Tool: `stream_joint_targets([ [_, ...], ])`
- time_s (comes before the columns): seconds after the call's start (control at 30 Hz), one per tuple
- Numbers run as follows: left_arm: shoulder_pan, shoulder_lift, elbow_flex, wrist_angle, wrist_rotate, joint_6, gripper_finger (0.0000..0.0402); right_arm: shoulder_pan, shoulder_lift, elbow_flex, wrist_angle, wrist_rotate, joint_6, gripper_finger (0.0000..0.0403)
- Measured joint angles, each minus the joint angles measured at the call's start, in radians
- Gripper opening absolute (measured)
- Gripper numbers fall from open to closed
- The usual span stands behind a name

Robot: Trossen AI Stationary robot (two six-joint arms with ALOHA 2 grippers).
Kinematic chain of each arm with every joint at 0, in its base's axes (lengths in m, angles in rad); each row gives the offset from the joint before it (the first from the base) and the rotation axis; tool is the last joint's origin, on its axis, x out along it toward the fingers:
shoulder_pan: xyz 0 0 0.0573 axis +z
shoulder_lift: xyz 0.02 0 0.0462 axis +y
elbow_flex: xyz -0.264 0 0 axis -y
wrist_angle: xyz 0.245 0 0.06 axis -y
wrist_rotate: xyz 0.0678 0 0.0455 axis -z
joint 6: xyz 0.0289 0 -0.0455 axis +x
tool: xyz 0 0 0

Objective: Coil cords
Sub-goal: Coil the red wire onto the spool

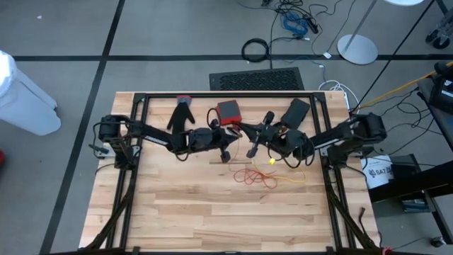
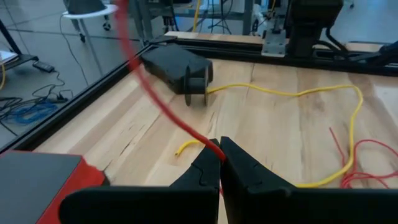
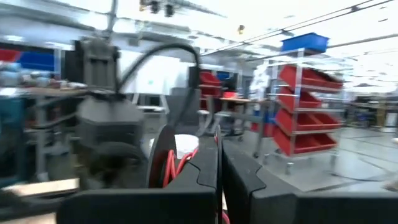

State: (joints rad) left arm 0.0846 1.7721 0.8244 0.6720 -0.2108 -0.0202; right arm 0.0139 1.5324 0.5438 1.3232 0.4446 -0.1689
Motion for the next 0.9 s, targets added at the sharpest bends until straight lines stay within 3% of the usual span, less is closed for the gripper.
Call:
stream_joint_targets([
  [0.17,-0.012,0.000,0.013,-0.001,0.000,0.000,0.0001,-0.001,0.071,0.010,0.073,0.109,-0.060,0.0000],
  [0.53,-0.072,0.120,0.152,-0.101,0.016,-0.002,0.0001,-0.001,0.222,0.127,0.060,0.211,-0.135,0.0000],
  [0.9,-0.081,0.100,0.153,-0.178,-0.011,0.012,0.0001,-0.007,0.227,0.128,0.010,0.251,-0.155,0.0000],
])
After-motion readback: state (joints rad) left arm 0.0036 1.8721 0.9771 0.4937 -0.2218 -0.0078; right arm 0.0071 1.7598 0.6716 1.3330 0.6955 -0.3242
